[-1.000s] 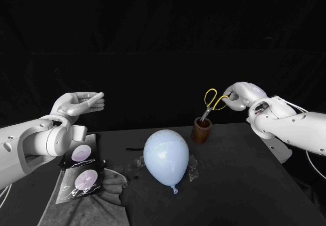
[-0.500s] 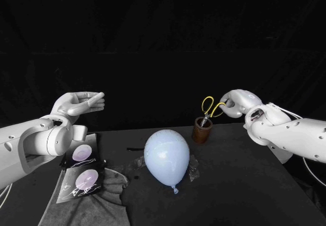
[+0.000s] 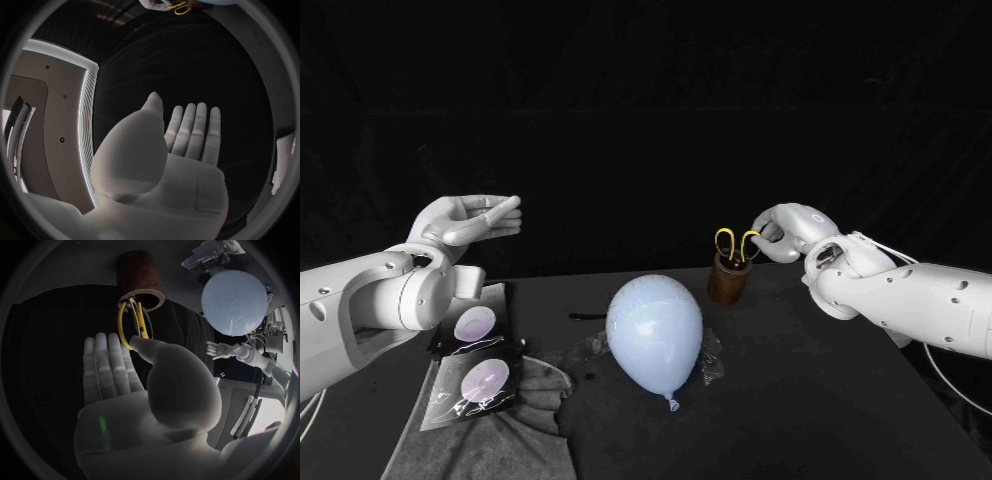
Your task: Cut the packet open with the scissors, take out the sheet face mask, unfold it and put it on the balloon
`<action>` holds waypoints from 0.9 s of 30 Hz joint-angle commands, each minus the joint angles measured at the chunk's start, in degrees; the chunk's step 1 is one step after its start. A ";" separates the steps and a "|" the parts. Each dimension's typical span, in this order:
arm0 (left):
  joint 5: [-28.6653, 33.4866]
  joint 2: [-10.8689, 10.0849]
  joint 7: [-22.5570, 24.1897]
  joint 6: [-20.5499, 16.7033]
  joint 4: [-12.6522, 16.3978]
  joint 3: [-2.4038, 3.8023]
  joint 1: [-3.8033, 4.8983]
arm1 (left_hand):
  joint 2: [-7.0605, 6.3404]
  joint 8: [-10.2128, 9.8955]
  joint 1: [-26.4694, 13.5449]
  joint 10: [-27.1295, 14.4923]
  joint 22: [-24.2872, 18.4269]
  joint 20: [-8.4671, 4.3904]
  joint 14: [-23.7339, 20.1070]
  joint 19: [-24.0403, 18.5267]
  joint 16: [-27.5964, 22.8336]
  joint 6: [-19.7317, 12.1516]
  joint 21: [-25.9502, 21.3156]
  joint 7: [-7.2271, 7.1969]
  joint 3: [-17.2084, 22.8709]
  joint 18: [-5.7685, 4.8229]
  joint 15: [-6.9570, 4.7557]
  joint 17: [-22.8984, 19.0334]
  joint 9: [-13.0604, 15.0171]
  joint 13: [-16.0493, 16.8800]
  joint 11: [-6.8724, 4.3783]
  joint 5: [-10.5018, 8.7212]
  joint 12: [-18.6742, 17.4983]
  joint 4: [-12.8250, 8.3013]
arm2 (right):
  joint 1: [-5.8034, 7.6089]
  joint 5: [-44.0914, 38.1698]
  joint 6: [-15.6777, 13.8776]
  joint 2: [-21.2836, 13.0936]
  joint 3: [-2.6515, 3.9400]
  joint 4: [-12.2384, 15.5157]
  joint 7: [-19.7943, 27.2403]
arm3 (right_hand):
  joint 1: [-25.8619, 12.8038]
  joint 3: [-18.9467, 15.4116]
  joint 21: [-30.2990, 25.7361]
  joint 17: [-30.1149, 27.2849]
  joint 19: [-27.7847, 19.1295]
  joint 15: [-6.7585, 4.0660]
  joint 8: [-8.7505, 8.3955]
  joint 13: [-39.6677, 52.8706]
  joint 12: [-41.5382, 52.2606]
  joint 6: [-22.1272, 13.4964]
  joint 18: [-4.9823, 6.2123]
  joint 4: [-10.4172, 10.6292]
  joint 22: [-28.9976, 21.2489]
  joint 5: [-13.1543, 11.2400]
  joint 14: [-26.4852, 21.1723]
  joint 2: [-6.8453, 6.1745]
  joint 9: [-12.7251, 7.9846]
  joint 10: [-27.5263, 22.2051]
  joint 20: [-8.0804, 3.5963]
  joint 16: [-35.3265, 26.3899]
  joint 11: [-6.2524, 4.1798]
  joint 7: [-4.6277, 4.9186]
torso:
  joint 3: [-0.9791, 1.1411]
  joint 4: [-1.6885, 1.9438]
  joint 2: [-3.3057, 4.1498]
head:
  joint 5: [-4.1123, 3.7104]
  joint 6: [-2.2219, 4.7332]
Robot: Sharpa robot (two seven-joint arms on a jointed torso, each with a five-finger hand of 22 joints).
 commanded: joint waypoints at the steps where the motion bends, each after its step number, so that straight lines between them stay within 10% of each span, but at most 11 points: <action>1: 0.23 0.03 0.64 0.97 0.05 0.06 0.03 | 0.01 0.00 0.48 0.30 0.02 -0.07 0.31 0.49 0.38 0.44 0.26 3.23 0.19 1.01 -0.02 -0.07 -0.10 -0.07 0.01 -0.13 0.37 0.00 | -0.10 0.94 -0.53 0.22 0.04 -0.29 -0.33 | -0.01 -1.07 -1.03 -0.62 0.09 0.76 -1.35 -0.03 -0.14 -1.82 0.17 0.82 -0.71 -0.20 -1.77 -1.18 -0.67 -2.70 0.69 -0.98 0.94 0.91 | 0.00 0.02 0.00 | 0.03 0.04; 9: 0.23 0.04 0.58 1.10 -0.04 0.04 -0.02 | -0.03 -0.03 0.49 0.29 0.03 -0.08 0.29 0.55 0.39 0.45 0.29 3.24 0.22 1.05 -0.02 -0.09 -0.13 -0.08 0.02 -0.13 0.35 0.03 | -0.21 2.22 0.77 0.21 0.04 0.36 -0.24 | 8.01 -18.92 -7.47 -5.45 1.06 2.75 -4.91 0.17 0.26 -4.90 0.52 8.39 -5.37 -0.22 -7.82 1.15 -3.82 -10.49 2.64 -1.45 2.92 2.14 | -0.02 -0.04 -0.03 | 0.01 0.11; 16: 0.25 -0.07 0.79 1.70 -0.12 0.03 -0.04 | -0.08 -0.05 0.49 0.28 0.02 -0.07 0.26 0.59 0.41 0.46 0.31 3.25 0.23 1.09 -0.01 -0.12 -0.16 -0.08 0.03 -0.13 0.34 0.05 | -0.22 2.60 0.38 -1.04 0.05 2.76 0.79 | 11.47 -29.88 -10.98 -8.59 0.17 3.63 -5.75 0.09 0.12 -5.79 -0.02 11.59 -7.76 0.07 -10.95 0.12 -5.32 -13.46 3.08 -1.68 3.43 2.34 | -0.03 -0.01 -0.05 | 0.02 0.15; 19: 0.26 -0.13 1.22 2.76 -0.29 0.01 -0.04 | -0.37 -0.05 0.48 0.38 0.01 -0.07 0.30 0.64 0.48 0.55 0.32 3.07 0.16 1.13 -0.04 -0.14 -0.20 -0.07 -0.05 -0.14 0.37 0.05 | -0.17 3.09 -0.20 -2.01 0.06 4.06 1.68 | 11.83 -32.00 -12.22 -9.82 -0.49 3.88 -5.74 0.10 0.16 -5.76 -0.26 11.65 -8.59 0.43 -12.27 -0.19 -5.86 -14.31 3.15 -1.67 3.33 1.65 | -0.04 0.01 -0.05 | -0.02 0.17; 22: 0.17 -0.24 1.80 3.94 -0.35 -0.02 -0.07 | -0.58 0.31 1.14 1.89 0.44 -0.25 1.84 3.01 1.10 1.74 1.65 1.50 0.62 2.45 -0.99 -0.12 -0.30 -0.01 -1.15 -0.12 0.69 0.05 | 0.10 4.78 -0.37 -3.62 0.13 6.00 3.21 | 12.37 -32.46 -14.20 -10.98 -2.34 4.41 -5.13 0.15 0.36 -4.25 -0.84 11.63 -9.78 1.42 -12.95 0.11 -6.23 -14.36 3.26 -1.52 4.05 -1.40 | -0.04 0.06 -0.04 | -0.13 0.27; 27: -0.70 -0.63 2.39 6.30 -0.36 -0.04 -0.48 | -0.20 0.87 3.34 4.74 1.29 -0.73 4.27 7.53 1.30 3.95 4.13 -0.05 1.80 4.05 -2.08 -0.10 -0.48 -0.03 -2.52 -0.10 0.52 -0.12 | 1.57 9.05 1.51 -6.92 0.25 9.79 6.76 | 12.82 -36.20 -18.94 -13.69 -7.99 5.37 -5.52 0.14 0.40 -3.58 -1.96 11.65 -12.70 3.89 -17.02 0.30 -7.57 -13.98 3.45 -1.76 4.83 -2.55 | -0.03 -0.07 -0.11 | -0.03 0.31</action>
